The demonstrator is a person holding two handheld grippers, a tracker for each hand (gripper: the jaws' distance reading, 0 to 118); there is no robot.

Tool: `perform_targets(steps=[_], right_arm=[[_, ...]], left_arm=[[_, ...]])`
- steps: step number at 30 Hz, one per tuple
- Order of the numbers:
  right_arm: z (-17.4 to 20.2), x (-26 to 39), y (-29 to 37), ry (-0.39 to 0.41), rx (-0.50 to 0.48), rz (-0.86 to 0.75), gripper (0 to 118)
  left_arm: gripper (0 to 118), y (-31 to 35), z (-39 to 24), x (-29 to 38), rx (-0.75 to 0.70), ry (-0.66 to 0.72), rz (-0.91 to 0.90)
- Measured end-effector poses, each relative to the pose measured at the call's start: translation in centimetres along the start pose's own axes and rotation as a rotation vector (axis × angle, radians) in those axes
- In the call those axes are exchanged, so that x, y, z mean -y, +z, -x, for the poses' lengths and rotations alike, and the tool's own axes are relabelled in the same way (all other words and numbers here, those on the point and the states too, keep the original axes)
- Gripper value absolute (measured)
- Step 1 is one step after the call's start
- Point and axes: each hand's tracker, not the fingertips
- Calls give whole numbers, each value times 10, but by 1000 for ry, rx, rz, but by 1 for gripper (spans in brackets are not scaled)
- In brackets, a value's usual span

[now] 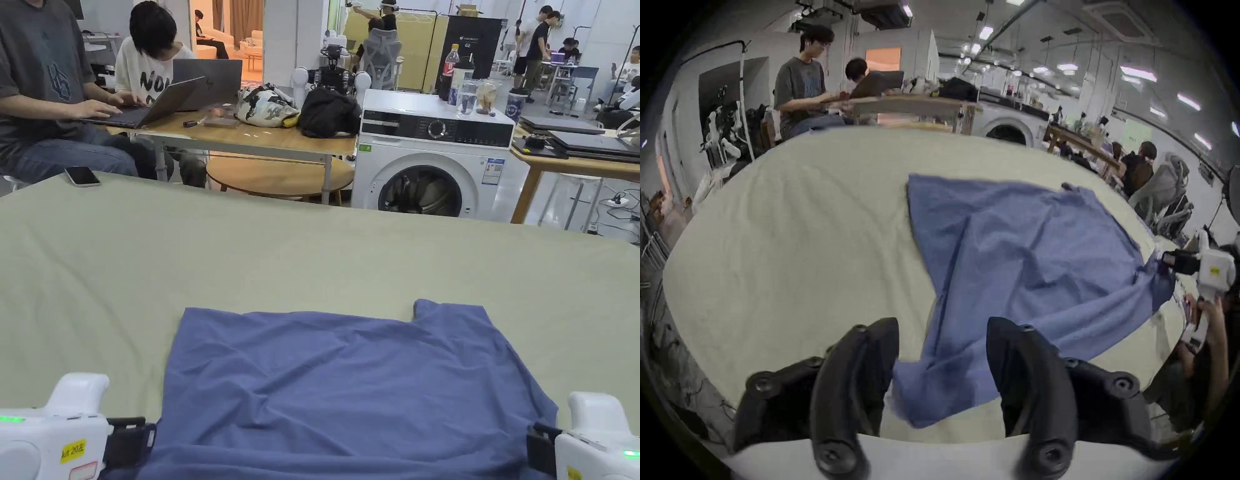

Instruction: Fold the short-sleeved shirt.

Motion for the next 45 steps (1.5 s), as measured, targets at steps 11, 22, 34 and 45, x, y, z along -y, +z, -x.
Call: perform_targets(steps=[11,22,34,45], right_arm=[[66,-4,54,-65,-62,-347,0],[83,-4,52,-16,-92,-260,0],[67,20,34,2,-73,-126,0],[1,36,36,-29,-68,161,49]], left_arm=[[0,-1,-76,-20,-35,-121,-290],[0,0,-44,-20,-36,-34,-40],[68,-39,14,13,-121,155,337],[6,-40,-17,28,-119,-40,282]])
